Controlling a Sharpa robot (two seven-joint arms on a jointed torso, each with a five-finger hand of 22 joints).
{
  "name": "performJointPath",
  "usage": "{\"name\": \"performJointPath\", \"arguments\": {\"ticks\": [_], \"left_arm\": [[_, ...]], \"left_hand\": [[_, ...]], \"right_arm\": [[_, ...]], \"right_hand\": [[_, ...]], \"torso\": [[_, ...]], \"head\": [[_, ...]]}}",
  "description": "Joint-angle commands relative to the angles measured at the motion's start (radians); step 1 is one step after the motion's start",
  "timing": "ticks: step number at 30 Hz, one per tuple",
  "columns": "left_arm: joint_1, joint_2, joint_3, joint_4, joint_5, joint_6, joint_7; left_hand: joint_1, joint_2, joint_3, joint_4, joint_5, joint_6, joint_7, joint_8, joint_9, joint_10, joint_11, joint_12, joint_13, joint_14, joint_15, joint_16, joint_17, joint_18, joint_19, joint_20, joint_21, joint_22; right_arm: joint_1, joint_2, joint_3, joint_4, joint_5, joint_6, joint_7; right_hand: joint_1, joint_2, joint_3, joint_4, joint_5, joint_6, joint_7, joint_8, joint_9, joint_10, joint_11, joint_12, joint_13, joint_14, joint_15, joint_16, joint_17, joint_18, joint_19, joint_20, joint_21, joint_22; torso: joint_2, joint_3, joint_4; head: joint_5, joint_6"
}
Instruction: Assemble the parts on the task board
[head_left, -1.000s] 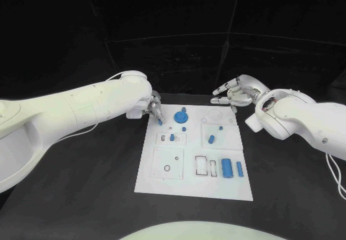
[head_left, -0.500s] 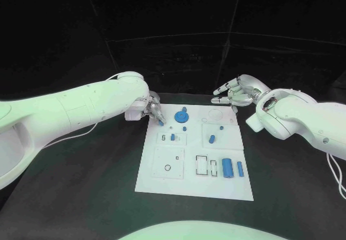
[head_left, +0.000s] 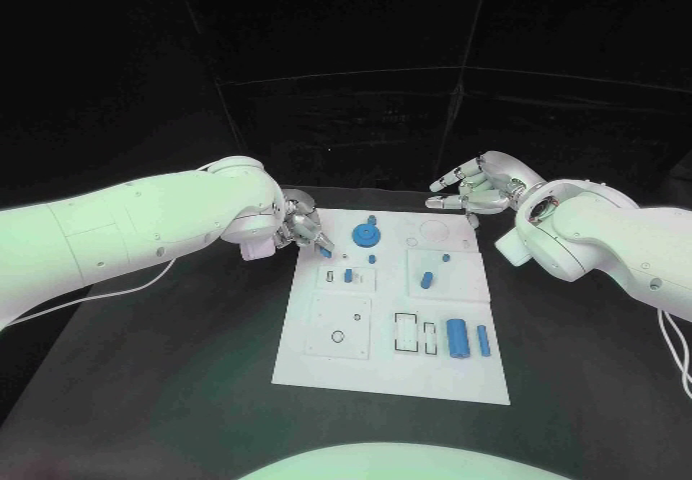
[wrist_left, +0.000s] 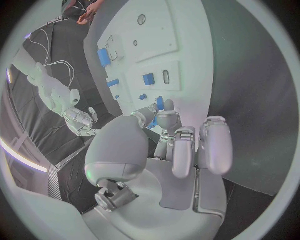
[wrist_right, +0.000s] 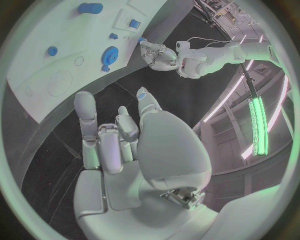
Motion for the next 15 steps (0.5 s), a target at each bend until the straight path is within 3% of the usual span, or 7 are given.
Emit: {"name": "performJointPath", "arguments": {"ticks": [1, 7, 15], "left_arm": [[-0.006, -0.029, -0.001, 0.048, 0.014, -0.103, 0.022], [-0.029, -0.068, -0.002, 0.111, -0.050, -0.150, 0.035], [-0.047, -0.081, -0.003, 0.148, -0.182, -0.169, 0.020]], "left_hand": [[-0.008, -0.005, 0.113, -0.103, 0.005, -0.003, -0.006, 0.009, 0.003, 0.006, -0.001, -0.002, -0.001, 0.104, 0.003, 0.003, 0.263, -0.002, -0.004, 0.000, -0.001, 0.013], [-0.010, -0.011, 0.119, -0.106, 0.005, -0.003, -0.007, 0.013, 0.004, 0.008, -0.002, -0.002, -0.003, 0.104, 0.003, 0.003, 0.263, -0.003, -0.002, 0.000, 0.001, 0.016], [-0.013, -0.021, 0.129, -0.111, 0.005, -0.002, -0.010, 0.021, 0.007, 0.015, -0.004, 0.004, 0.003, 0.104, 0.002, 0.003, 0.263, -0.004, 0.001, -0.001, 0.004, 0.021]], "right_arm": [[0.002, 0.000, 0.001, 0.000, 0.002, 0.008, 0.008], [0.002, 0.001, 0.000, -0.002, 0.002, 0.010, 0.009], [0.002, 0.001, 0.000, -0.004, 0.001, 0.012, 0.010]], "right_hand": [[-0.002, 0.011, 0.000, 0.000, 0.004, -0.004, -0.001, 0.005, -0.001, -0.005, 0.000, -0.004, -0.001, 0.044, -0.007, -0.003, -0.001, 0.014, -0.002, -0.001, -0.006, -0.001], [-0.002, 0.011, 0.000, 0.000, 0.004, -0.004, -0.001, 0.005, -0.001, -0.005, 0.000, -0.004, -0.001, 0.044, -0.007, -0.003, -0.001, 0.014, -0.002, -0.001, -0.006, -0.001], [-0.002, 0.011, 0.000, 0.000, 0.004, -0.004, -0.001, 0.005, -0.001, -0.005, 0.000, -0.004, -0.001, 0.044, -0.007, -0.003, -0.001, 0.014, -0.002, -0.001, -0.006, -0.001]], "torso": [[0.000, -0.0005, 0.0009], [0.000, -0.0011, 0.0020], [0.001, -0.0013, -0.0025]], "head": [[0.001, 0.000], [0.003, 0.002], [0.008, 0.003]]}}
